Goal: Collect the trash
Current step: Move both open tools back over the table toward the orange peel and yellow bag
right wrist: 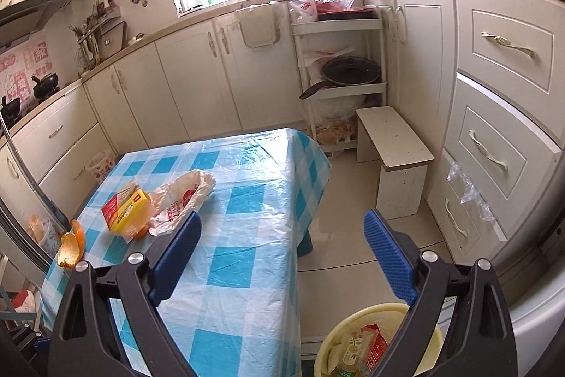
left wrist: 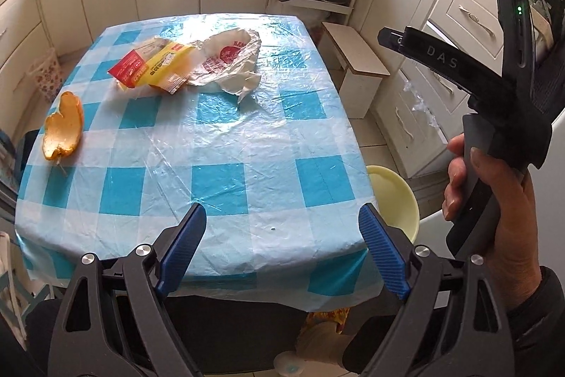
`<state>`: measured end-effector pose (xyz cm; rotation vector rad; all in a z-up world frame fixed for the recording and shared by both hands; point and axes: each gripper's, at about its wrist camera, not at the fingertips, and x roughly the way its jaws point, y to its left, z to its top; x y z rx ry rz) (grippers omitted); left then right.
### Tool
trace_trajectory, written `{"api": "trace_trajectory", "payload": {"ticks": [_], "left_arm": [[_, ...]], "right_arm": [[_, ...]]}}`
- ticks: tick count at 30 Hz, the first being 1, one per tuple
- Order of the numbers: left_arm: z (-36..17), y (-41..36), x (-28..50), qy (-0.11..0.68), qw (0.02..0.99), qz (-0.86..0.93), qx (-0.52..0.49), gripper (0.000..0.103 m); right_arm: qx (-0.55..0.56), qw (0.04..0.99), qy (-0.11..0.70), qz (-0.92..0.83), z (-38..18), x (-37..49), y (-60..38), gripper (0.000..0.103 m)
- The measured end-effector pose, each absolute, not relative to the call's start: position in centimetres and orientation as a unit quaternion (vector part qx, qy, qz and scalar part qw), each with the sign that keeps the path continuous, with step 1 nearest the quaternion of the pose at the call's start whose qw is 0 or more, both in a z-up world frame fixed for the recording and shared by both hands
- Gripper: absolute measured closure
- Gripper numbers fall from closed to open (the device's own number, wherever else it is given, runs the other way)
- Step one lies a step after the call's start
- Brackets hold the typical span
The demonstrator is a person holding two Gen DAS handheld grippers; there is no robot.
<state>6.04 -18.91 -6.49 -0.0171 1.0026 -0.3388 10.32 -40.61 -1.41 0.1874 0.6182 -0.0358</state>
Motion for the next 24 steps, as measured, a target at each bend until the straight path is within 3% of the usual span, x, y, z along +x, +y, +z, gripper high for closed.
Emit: {"api": "trace_trajectory", "payload": {"ticks": [24], "left_arm": [[-8.5,-14.0,7.4,0.505,0.852,-0.137,-0.030,0.019]], "right_arm": [[0.065,0.949,0.305,0.040,-1.0,12.7,-34.6,0.013]]}}
